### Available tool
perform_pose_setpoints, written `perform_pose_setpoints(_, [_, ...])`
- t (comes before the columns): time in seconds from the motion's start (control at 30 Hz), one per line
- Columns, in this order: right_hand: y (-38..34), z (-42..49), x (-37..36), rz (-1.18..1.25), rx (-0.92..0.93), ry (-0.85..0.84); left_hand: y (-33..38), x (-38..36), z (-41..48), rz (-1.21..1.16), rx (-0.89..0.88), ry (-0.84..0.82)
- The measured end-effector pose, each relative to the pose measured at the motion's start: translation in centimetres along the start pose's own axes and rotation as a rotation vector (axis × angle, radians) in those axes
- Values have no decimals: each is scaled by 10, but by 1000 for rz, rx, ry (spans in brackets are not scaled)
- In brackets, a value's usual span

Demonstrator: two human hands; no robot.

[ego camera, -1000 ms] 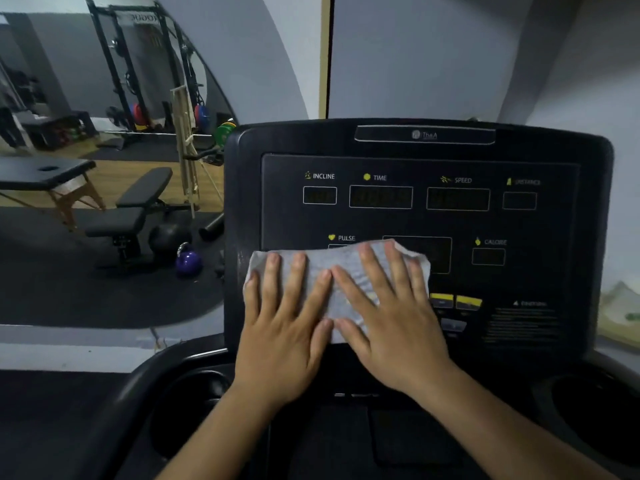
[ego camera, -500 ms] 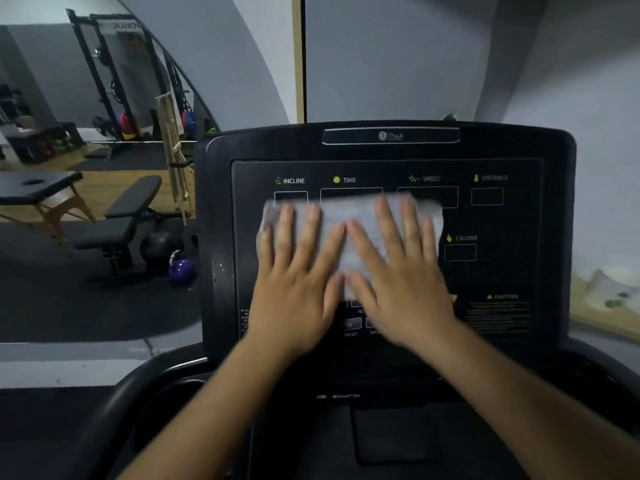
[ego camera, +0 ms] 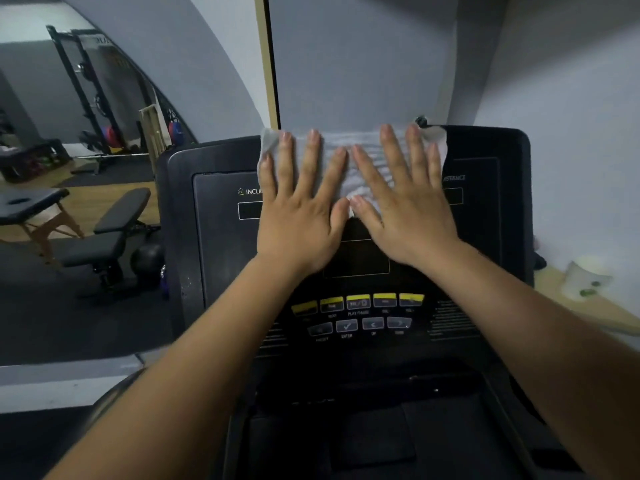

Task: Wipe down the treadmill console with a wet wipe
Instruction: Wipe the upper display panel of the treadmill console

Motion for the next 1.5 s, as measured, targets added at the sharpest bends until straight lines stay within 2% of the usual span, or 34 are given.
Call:
perform_pose_setpoints(0.1, [-10,-60,-19,58,4,7,25,-11,-53,-56,-51,-5])
perform_pose_setpoints(0.23, [-6,-136,-45,83,49,-73,55,-25,-116,-63,-92,-67])
perform_pose_setpoints(0.3, [11,-126,-44,56,55,-64,59,-26,-96,-46,-113,-50])
perform_pose_setpoints(0.47, [74,-34,-7,-5,-58,-14,65,-8,21,-9,-94,-11])
perform_pose_setpoints(0.57, [88,-19,1,-6,-90,3,75,-6,42,12,-80,-22])
perform_pose_setpoints(0.67, [75,-64,-14,47,-100,15,93,-15,1,-38,-147,-4])
perform_pose_setpoints(0.8, [57,-165,-48,94,-68,-64,120,-32,-92,-81,-219,-64])
perform_pose_setpoints(0.87, [63,-176,-53,101,-41,-85,127,-36,-104,-74,-232,-74])
perform_pose_setpoints(0.97, [87,-136,-43,66,-46,-61,131,-33,-59,-48,-244,-51])
perform_pose_setpoints(1.1, [129,-56,-11,105,-168,-15,131,-18,39,-20,-201,-6])
perform_pose_setpoints(1.2, [130,-47,-6,149,-188,40,136,-16,59,-14,-185,-3])
perform_pose_setpoints(1.33, [101,-127,-34,157,-188,20,153,-28,-17,-68,-270,-37])
perform_pose_setpoints(1.43, [82,-194,-55,155,-102,-40,161,-38,-87,-78,-328,-90])
perform_pose_setpoints(1.5, [88,-197,-59,141,-56,-69,161,-40,-85,-67,-343,-87])
Point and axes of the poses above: each hand's wrist, its own z-axis towards the middle knuckle, its own x-axis out of the back of the hand, y = z × x, the point moved 6 cm from there along z, towards the middle knuckle, and after that the axes turned 2 degrees about z, right-handed, at the moved point
